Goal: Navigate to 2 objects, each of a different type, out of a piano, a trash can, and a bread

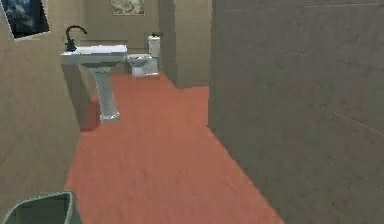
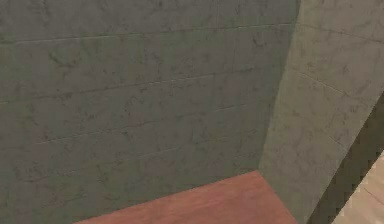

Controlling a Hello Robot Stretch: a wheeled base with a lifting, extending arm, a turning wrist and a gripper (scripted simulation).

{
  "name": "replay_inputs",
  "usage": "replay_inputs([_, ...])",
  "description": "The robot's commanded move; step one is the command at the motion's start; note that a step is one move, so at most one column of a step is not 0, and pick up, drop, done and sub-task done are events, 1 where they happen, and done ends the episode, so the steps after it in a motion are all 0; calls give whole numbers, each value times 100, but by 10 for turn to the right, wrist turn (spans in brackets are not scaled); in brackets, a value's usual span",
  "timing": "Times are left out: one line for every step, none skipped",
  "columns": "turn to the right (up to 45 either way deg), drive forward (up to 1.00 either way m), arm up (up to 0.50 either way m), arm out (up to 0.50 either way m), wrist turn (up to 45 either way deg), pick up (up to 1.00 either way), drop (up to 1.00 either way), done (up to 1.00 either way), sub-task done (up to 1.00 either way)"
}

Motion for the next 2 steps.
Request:
replay_inputs([-450,0,0,0,0,0,0,0,0])
replay_inputs([0,0,0,0,0,0,0,100,0])
